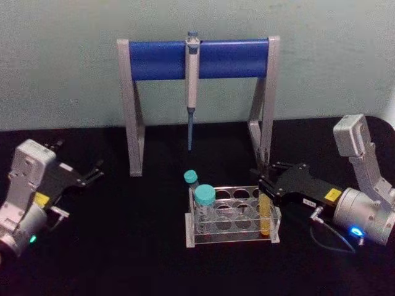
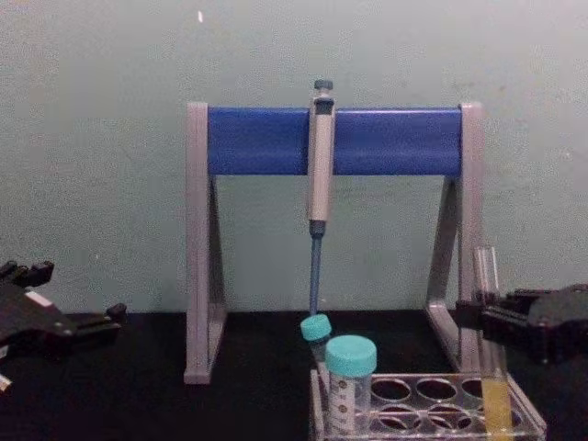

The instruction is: Pick up the test tube from the test tube rack, shake it, then place it back into the test tube rack.

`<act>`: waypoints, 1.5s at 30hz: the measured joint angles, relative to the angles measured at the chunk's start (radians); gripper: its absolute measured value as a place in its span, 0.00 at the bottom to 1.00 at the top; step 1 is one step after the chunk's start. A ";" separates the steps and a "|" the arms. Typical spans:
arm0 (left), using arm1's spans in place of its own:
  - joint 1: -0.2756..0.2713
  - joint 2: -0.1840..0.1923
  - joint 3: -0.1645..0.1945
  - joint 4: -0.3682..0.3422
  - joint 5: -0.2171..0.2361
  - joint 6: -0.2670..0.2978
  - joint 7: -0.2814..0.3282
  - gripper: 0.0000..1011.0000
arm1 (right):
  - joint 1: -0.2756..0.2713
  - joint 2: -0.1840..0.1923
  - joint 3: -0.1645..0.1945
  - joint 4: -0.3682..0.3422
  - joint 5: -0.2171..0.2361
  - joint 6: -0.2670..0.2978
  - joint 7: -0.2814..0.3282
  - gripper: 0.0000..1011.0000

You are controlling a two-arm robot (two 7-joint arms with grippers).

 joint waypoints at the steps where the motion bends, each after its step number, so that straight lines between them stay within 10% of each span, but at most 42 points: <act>1: 0.000 0.000 0.000 0.000 0.000 0.000 0.000 0.99 | 0.000 0.000 0.000 0.000 0.000 0.000 0.000 0.24; 25: 0.000 0.000 0.000 0.000 0.000 0.000 0.000 0.99 | -0.026 0.007 0.041 -0.050 0.065 -0.100 0.024 0.23; 45: 0.000 0.000 0.000 0.000 0.000 0.000 0.000 0.99 | 0.029 -0.074 0.073 -0.002 0.031 -0.210 -0.020 0.23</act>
